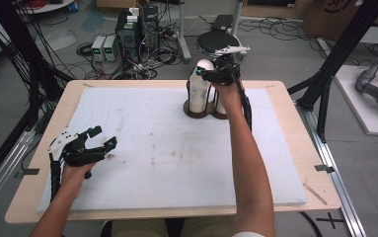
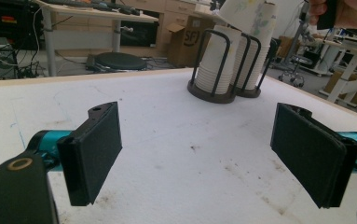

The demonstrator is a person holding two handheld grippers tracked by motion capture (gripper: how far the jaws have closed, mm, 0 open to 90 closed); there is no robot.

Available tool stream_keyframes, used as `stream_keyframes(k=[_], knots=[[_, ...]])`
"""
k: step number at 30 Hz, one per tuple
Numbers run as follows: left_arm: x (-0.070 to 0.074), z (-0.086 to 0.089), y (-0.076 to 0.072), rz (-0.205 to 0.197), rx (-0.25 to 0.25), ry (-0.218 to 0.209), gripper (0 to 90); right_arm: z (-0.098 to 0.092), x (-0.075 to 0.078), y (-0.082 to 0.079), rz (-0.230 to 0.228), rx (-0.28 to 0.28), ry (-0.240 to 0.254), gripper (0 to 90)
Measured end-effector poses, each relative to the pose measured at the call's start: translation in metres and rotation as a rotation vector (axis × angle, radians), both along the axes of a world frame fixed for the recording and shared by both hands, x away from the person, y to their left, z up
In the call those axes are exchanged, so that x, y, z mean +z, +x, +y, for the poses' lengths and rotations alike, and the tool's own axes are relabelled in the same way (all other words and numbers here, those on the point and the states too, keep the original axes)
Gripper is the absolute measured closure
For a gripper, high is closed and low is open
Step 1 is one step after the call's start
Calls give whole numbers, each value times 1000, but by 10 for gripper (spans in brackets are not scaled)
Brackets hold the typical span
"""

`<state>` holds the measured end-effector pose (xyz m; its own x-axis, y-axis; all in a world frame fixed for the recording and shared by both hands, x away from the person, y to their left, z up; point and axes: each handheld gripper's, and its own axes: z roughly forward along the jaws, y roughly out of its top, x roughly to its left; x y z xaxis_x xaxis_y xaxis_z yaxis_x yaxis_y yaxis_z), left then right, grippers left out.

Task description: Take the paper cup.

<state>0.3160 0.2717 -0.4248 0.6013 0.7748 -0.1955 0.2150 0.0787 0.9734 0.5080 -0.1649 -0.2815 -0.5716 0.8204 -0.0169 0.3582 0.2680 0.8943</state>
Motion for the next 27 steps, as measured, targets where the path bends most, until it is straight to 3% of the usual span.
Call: stream_keyframes(k=[11,17,27], knots=[[0,-1,-1,2,-11,0,162,-12,24,-24,-36,73,32,385],[0,-3,-1,2,-21,1,162,-12,31,-44,-41,136,10,385],[-1,-5,-2,3,-39,0,162,-33,11,-84,-12,223,14,384]])
